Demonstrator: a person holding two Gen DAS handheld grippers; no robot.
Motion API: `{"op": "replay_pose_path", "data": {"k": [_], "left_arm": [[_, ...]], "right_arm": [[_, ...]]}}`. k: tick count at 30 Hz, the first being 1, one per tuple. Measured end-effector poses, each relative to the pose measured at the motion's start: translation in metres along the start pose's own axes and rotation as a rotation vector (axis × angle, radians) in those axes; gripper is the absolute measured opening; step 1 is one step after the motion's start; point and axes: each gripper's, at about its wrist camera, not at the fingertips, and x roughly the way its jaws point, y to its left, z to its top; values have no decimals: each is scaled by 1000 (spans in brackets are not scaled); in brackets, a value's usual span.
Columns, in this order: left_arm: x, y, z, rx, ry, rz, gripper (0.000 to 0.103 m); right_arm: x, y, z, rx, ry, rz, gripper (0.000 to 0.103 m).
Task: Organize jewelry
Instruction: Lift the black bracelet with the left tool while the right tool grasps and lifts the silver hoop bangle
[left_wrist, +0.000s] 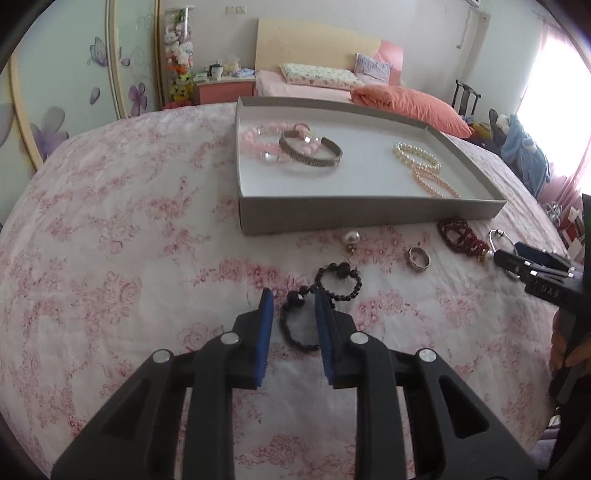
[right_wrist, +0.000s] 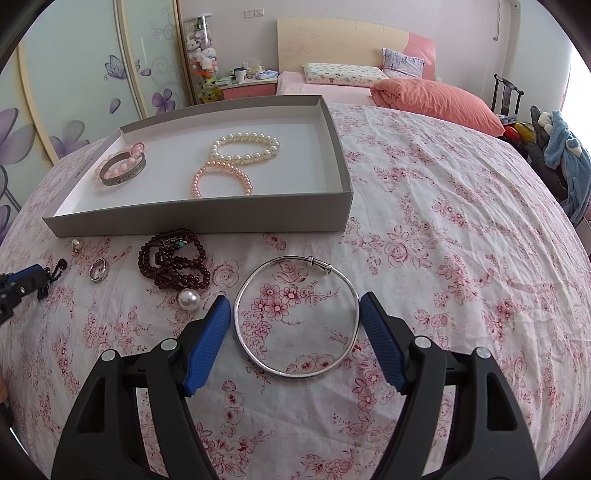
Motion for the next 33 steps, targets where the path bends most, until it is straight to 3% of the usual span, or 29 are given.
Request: {"op": "replay_pose_path", "data": {"k": [13,18,20,33], "left_arm": [[3,-15,-2,89,-10,41,19],[4,-17,-1,95,-9,43,19],[4,-17,-1,95,-9,43,12],[-4,-5,-2,21,-29,-5,11]], "right_arm": [[2,5,0,-11,4,1,77],[2,7,0,-19,-1,1,70],[2,6,0,-19,-1,2,70],[-7,-3,-2,32,-29,22,69]]}}
